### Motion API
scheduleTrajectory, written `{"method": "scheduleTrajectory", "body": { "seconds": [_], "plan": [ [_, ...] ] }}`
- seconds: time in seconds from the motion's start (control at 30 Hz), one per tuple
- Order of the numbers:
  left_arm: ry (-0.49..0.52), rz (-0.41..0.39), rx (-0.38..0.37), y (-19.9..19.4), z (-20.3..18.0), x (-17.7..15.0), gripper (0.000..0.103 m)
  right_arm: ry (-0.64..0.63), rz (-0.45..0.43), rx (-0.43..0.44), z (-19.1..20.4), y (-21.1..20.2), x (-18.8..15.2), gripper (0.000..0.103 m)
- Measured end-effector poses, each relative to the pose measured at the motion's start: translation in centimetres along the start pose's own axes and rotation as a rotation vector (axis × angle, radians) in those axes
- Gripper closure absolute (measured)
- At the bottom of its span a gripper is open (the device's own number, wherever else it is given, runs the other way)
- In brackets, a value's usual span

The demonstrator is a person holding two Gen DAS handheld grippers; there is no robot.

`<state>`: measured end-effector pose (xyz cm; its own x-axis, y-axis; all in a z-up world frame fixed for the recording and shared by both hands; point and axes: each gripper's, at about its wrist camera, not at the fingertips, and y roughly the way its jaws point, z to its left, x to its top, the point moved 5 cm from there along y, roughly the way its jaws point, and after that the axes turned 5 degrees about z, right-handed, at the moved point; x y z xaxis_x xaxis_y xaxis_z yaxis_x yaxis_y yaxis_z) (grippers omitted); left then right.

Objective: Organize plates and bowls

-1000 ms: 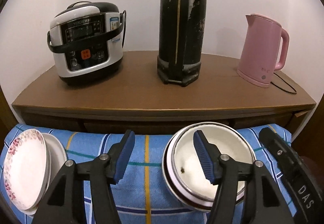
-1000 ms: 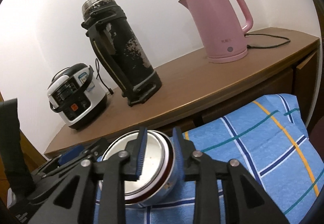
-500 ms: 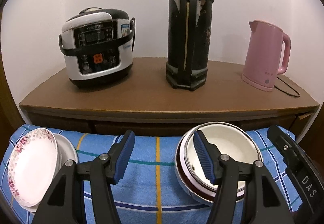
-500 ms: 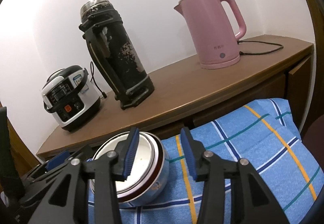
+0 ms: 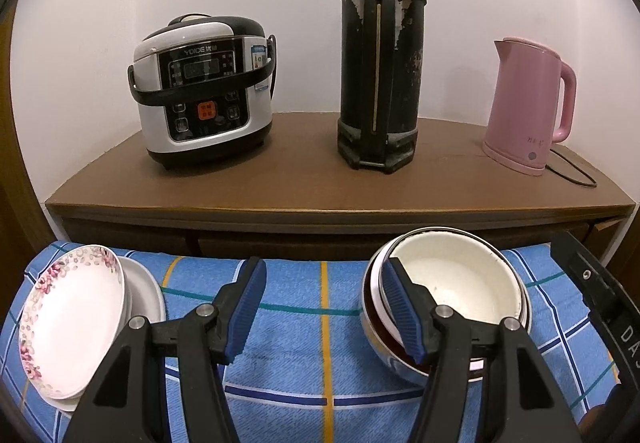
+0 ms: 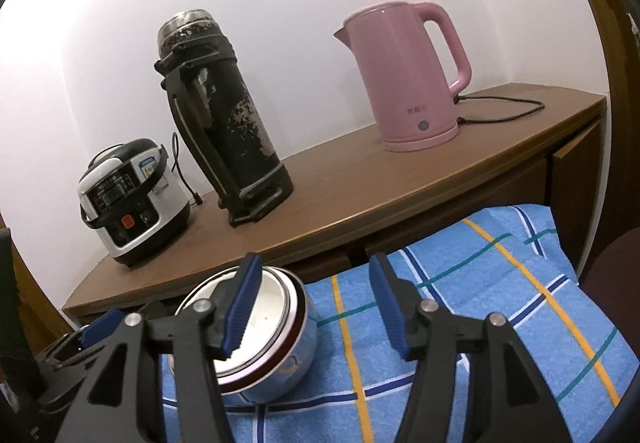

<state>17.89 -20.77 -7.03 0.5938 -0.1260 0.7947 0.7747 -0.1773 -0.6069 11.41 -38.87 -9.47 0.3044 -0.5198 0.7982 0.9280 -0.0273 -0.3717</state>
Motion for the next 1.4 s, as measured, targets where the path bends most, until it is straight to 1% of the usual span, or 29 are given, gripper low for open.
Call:
{"method": "scheduleTrajectory", "body": {
  "seconds": [0.5,0.83,1.4],
  "plan": [
    [-0.018,0.023,0.009,-0.3,1.0,-1.1,0.04,-0.008,-0.032,-0.019,-0.1,-1.0,-0.1,0.045],
    [-0.025,0.034,0.006,-1.4,1.9,-1.9,0.04,-0.009,-0.052,-0.046,-0.3,-2.3,-0.6,0.045],
    [-0.009,0.05,-0.007,-3.6,2.9,-3.7,0.04,-0.063,-0.032,-0.057,0.8,-5.6,-2.8,0.045]
  ]
}}
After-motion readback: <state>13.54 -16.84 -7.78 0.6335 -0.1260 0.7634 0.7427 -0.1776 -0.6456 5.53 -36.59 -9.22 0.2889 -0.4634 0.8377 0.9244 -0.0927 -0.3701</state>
